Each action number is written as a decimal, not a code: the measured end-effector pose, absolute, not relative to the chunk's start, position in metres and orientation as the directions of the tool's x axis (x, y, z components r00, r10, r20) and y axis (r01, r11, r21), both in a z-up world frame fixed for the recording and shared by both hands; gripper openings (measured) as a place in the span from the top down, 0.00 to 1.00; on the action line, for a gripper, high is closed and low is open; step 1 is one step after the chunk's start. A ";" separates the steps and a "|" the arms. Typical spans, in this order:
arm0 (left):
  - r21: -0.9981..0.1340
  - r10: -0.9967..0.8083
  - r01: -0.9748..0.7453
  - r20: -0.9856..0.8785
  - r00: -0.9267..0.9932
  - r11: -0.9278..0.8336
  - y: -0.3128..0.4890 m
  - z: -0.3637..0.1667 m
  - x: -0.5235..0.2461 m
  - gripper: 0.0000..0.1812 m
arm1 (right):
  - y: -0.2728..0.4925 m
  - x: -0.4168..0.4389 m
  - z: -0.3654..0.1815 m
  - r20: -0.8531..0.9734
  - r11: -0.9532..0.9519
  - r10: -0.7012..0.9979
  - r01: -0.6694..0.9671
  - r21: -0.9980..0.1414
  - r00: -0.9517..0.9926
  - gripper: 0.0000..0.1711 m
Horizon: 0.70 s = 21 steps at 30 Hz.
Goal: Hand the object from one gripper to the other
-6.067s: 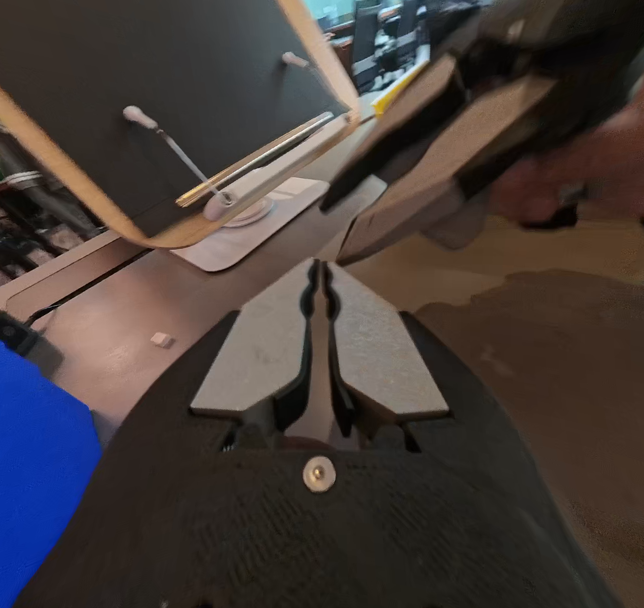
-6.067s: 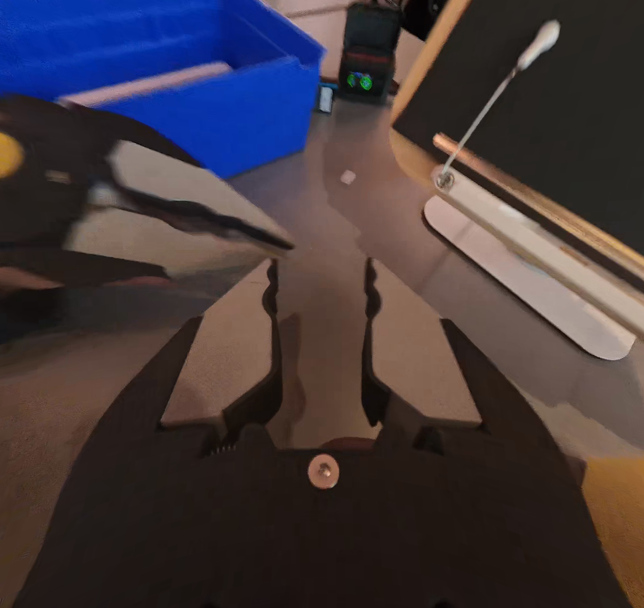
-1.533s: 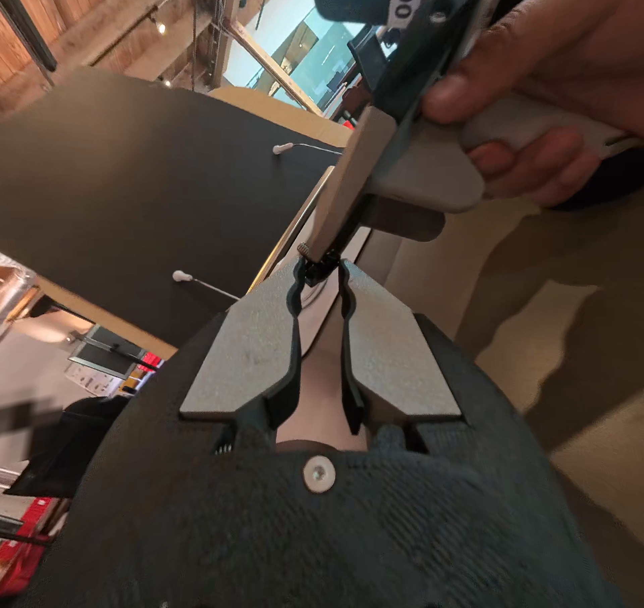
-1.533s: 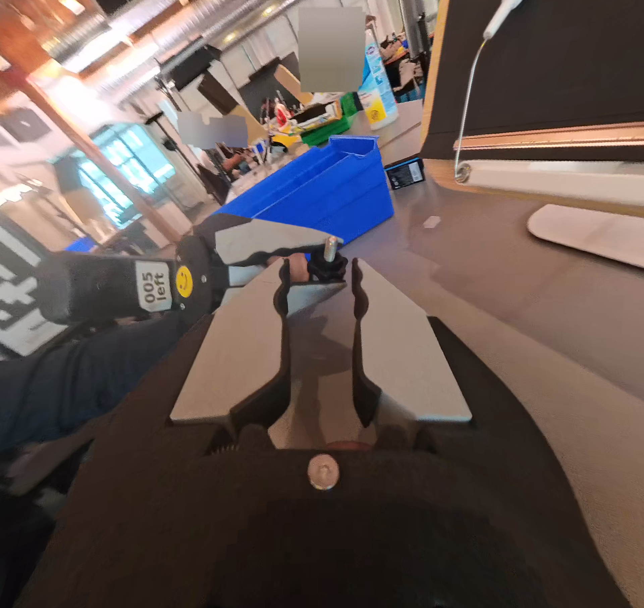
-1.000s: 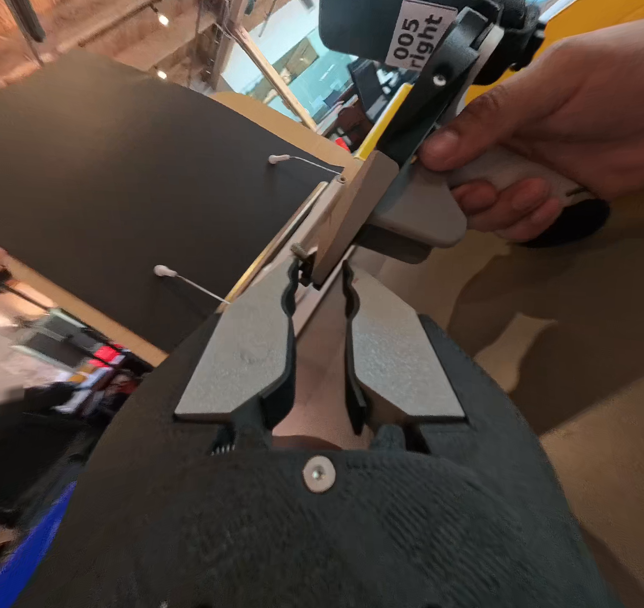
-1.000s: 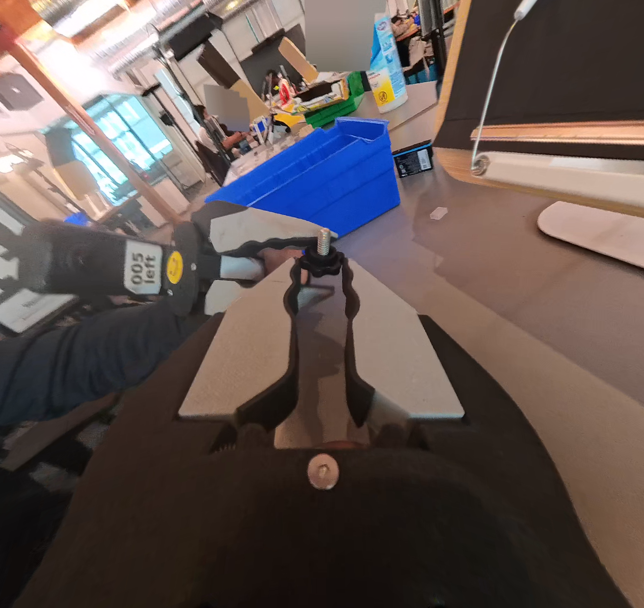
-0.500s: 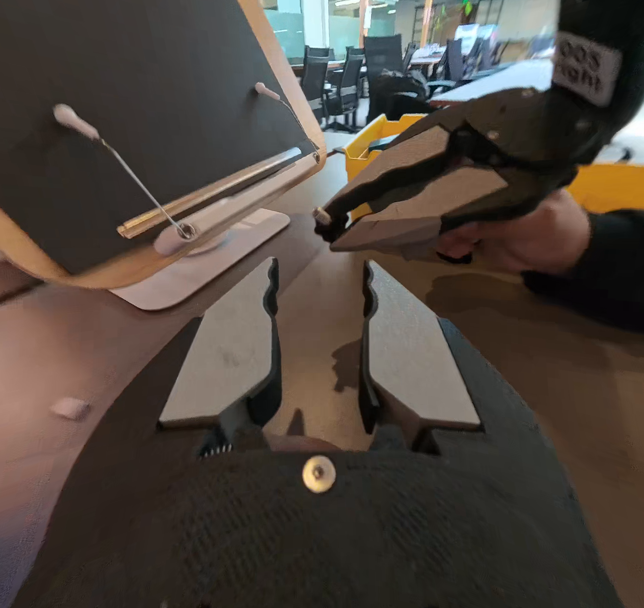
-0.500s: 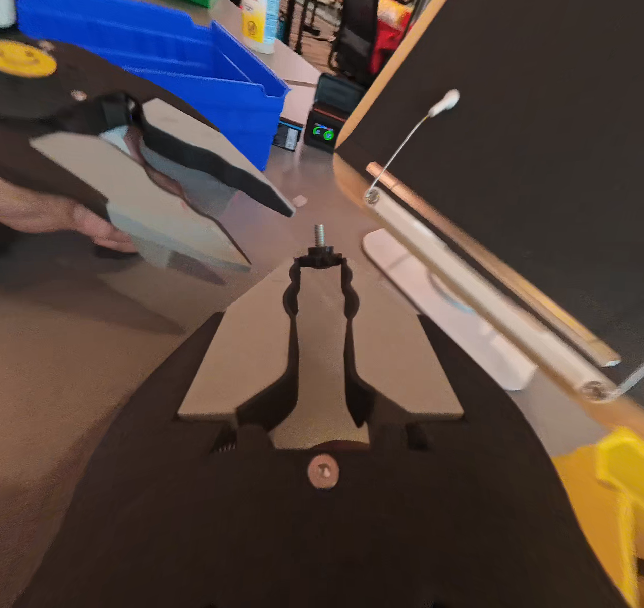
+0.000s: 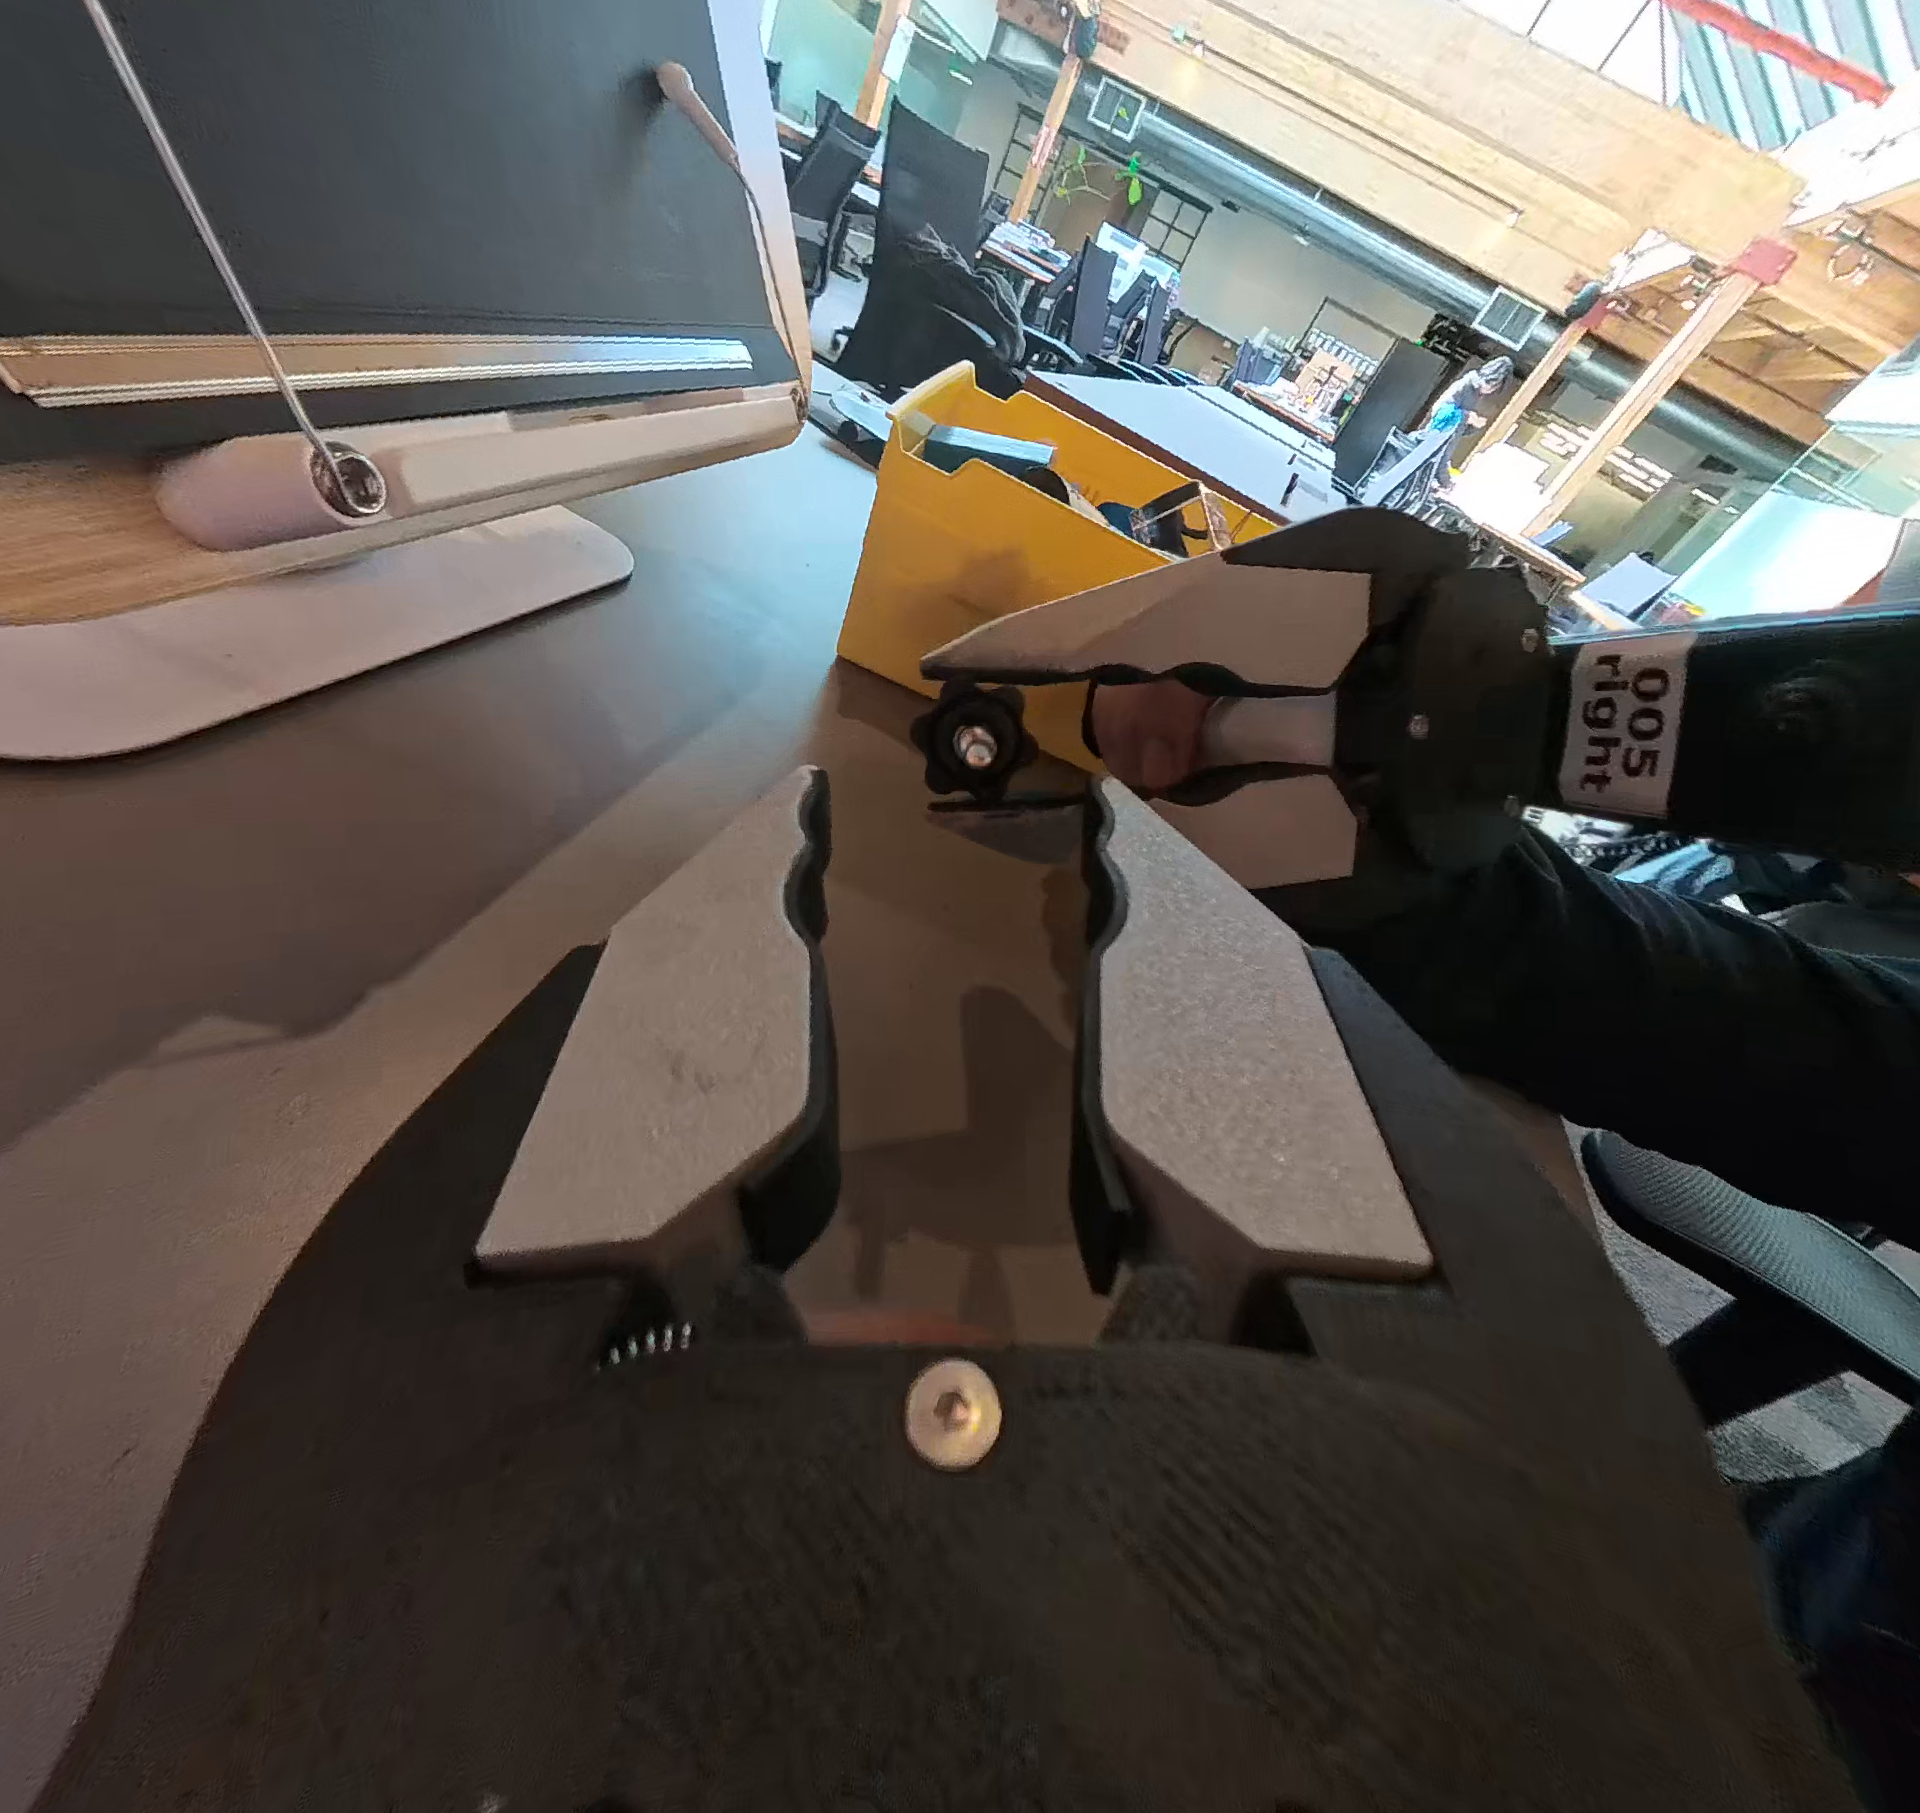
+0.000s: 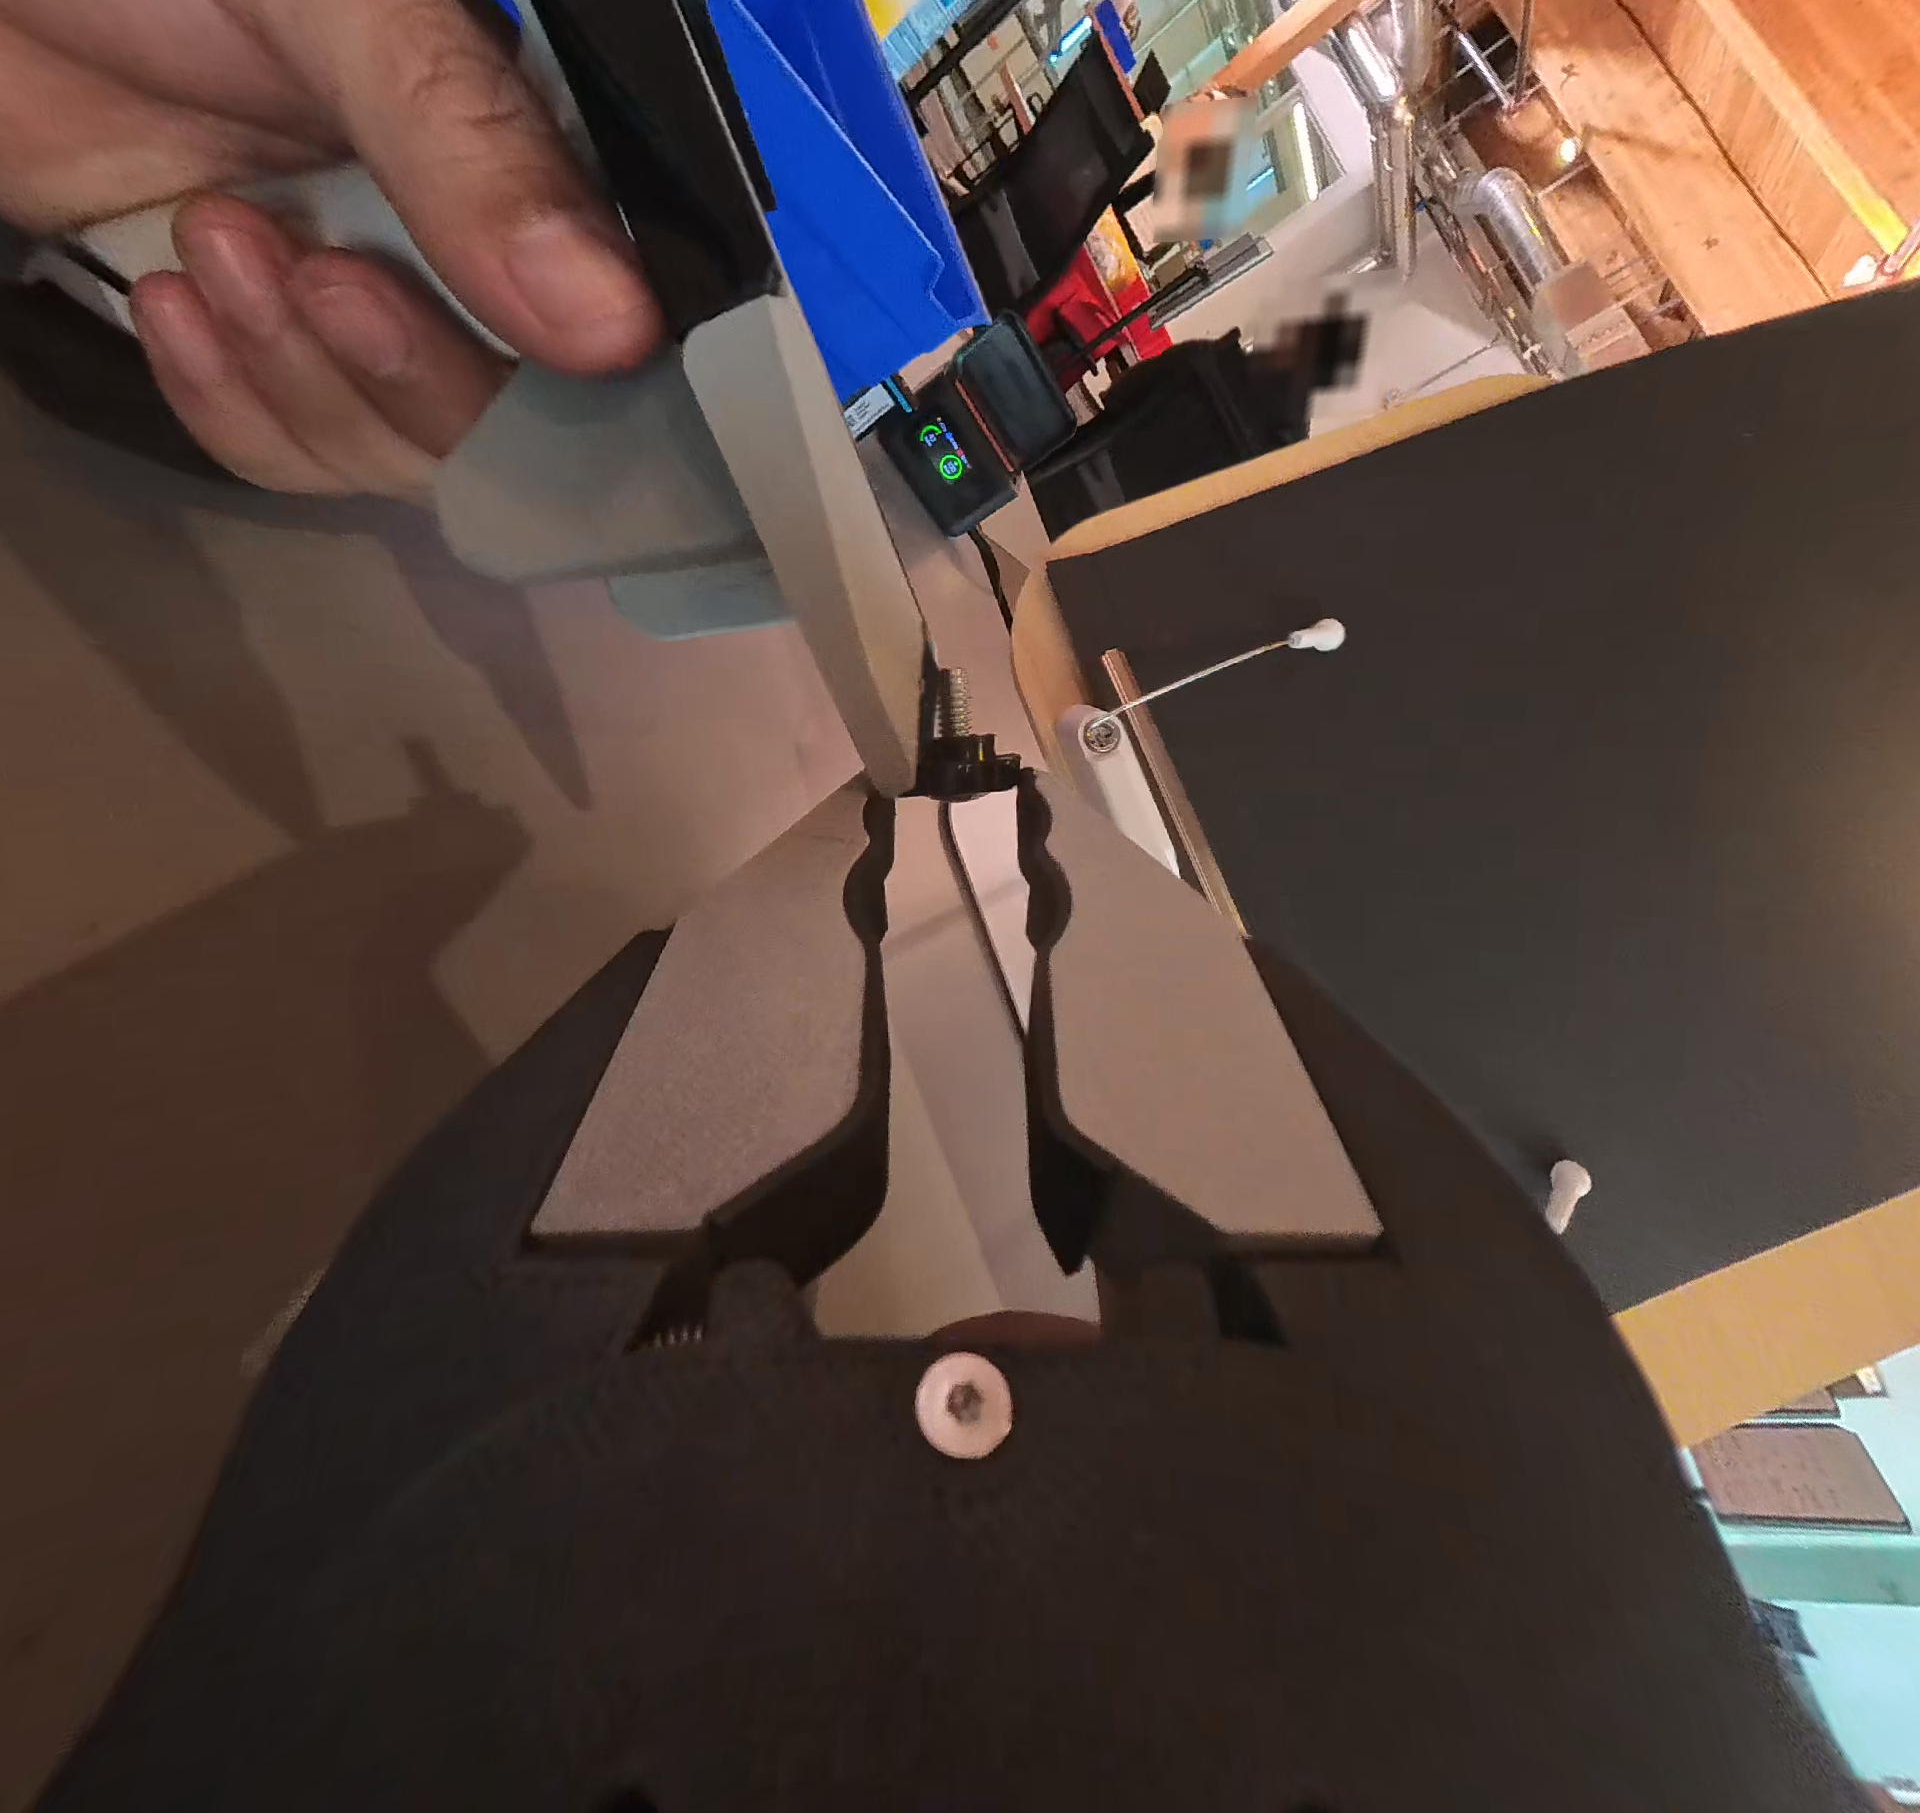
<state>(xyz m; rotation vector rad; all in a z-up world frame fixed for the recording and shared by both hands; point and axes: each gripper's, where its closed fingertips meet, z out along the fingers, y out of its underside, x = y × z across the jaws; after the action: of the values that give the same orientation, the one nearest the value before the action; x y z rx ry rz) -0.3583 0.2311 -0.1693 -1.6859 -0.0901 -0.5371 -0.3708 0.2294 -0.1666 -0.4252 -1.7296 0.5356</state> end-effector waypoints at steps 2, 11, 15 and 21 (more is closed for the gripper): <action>-0.914 -0.259 0.355 0.398 0.880 -0.198 0.230 -0.169 -0.356 0.77 | 0.228 -0.370 -0.167 0.815 0.834 0.537 -0.005 -0.551 -0.220 0.88; -0.919 -0.270 0.332 0.382 0.884 -0.215 0.231 -0.170 -0.351 0.87 | 0.214 -0.369 -0.175 0.821 0.849 0.503 -0.025 -0.528 -0.271 0.88; -0.953 -0.219 0.216 0.262 0.940 -0.213 0.233 -0.174 -0.356 0.87 | 0.216 -0.369 -0.179 0.764 0.804 0.569 0.012 -0.594 -0.304 0.86; -0.962 0.036 -0.197 -0.208 0.978 -0.188 0.230 -0.172 -0.391 0.87 | 0.229 -0.370 -0.178 0.519 0.592 0.770 0.114 -0.797 -0.372 0.85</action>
<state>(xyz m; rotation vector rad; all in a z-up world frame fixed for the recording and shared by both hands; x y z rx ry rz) -0.3911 0.2296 -0.1717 -1.7485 0.1204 0.2101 -0.3702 0.2288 -0.1784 -0.7158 -1.8407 0.8384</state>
